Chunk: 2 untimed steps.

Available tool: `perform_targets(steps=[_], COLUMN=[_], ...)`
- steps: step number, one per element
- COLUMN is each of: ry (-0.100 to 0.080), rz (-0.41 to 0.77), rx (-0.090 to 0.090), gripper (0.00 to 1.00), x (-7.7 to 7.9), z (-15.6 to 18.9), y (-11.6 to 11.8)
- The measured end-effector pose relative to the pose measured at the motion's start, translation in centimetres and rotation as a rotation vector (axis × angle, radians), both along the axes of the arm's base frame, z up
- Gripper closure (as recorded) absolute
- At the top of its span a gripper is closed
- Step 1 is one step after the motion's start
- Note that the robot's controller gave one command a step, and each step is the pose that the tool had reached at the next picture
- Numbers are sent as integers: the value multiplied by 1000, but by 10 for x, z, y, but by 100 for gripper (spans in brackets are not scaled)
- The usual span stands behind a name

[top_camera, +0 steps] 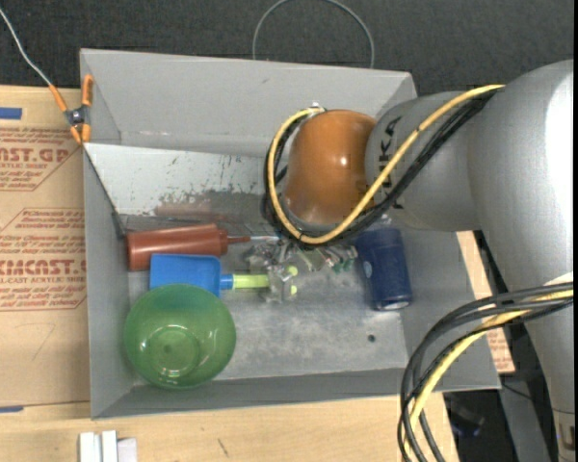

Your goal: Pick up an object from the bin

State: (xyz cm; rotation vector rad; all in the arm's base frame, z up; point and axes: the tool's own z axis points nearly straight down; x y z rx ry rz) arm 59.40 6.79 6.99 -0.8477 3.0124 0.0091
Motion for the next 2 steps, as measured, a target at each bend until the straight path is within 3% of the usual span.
perform_targets(steps=[2], ry=[0], rz=[0], rx=[0], gripper=[100], x=[0], z=[0], y=[0])
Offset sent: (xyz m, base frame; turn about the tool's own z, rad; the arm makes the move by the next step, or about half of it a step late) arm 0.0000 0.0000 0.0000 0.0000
